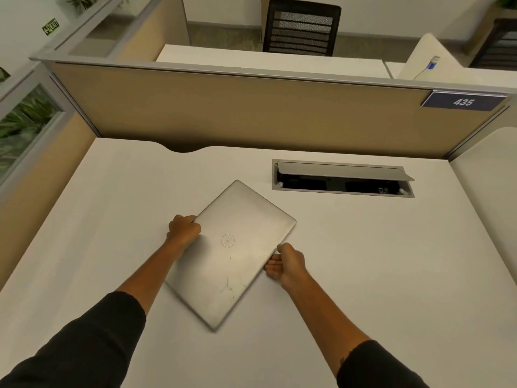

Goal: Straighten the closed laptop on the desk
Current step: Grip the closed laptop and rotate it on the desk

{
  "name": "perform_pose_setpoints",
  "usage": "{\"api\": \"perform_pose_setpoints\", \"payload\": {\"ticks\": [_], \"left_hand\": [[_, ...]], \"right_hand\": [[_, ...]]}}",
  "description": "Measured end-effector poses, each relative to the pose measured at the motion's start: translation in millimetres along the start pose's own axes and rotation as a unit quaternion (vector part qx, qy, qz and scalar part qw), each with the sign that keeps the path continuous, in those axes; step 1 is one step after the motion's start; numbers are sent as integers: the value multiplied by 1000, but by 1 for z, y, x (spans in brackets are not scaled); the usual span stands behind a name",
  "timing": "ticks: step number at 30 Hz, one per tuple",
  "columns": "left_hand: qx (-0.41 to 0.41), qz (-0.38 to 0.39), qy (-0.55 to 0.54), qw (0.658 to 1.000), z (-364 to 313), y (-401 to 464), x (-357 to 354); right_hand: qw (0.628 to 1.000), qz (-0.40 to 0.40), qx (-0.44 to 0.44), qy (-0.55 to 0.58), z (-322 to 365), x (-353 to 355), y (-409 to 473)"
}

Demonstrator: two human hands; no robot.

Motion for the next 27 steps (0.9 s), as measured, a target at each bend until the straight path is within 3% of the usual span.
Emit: {"api": "perform_pose_setpoints", "payload": {"ticks": [12,18,27], "left_hand": [[77,11,-140,987,27,-41,-22],[63,58,-206,975,29,-74,-52],[53,39,-271,960,35,-90,-71]], "right_hand": [[996,11,62,-60,53,2,9],[984,-23,113,-133,87,6,18],[969,-42,145,-195,96,1,30]]}}
Point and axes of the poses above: each hand's wrist, its own y-axis towards the middle knuckle, its own x-axis out of the back of the hand, z = x × y, the point moved 3 cm from there along y, towards the middle knuckle, and after that the axes turned 1 degree about -z, right-handed, at the moved point
